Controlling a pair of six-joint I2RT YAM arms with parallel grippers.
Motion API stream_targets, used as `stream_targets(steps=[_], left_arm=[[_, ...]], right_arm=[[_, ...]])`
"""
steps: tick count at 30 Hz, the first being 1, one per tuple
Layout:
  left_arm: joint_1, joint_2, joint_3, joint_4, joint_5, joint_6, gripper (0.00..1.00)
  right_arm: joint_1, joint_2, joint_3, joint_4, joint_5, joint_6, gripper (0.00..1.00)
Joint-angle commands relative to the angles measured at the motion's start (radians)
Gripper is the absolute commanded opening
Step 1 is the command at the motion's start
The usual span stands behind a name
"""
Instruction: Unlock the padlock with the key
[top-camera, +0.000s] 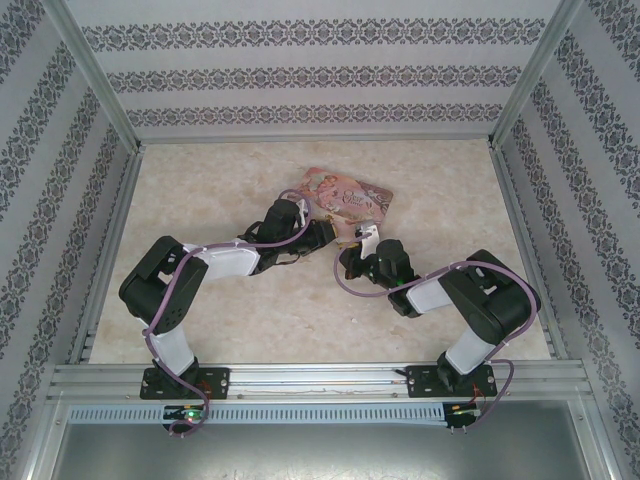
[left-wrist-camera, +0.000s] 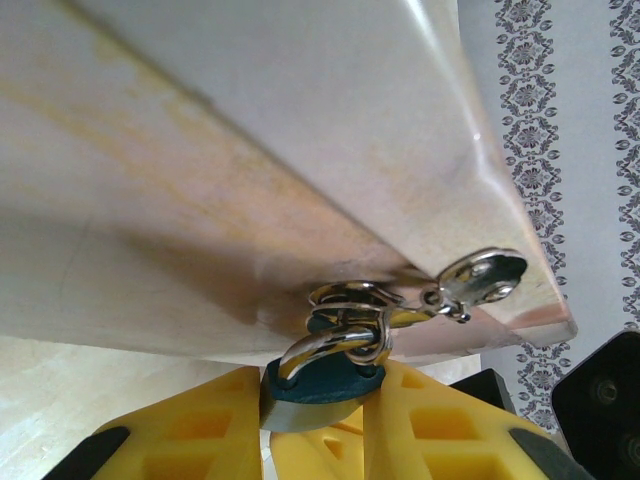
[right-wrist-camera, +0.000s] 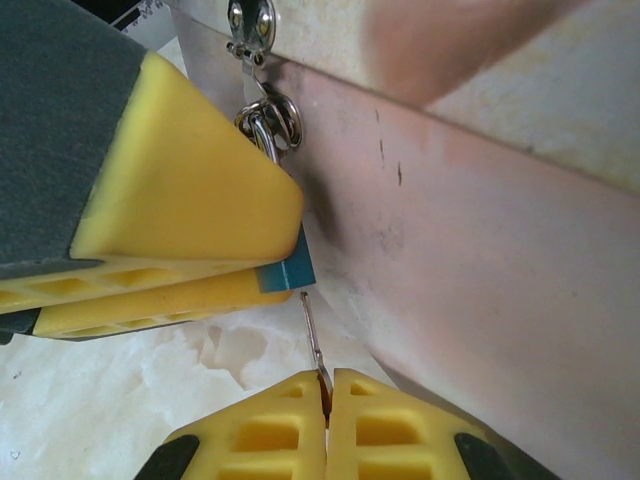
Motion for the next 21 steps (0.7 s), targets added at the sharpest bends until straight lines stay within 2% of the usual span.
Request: stream_targets(steps=[1, 21], left_arm=[[-0.014, -0.011, 0.017, 0.045, 0.010, -0.005, 0.26], [-0.013, -0.018, 0.002, 0.047, 0.014, -0.004, 0.25]], right_arm=[[0.015, -0.016, -0.016, 0.040, -0.024, 0.011, 0.00], [0.019, -0.050, -0.002, 0.027, 0.028, -0.005, 0.00]])
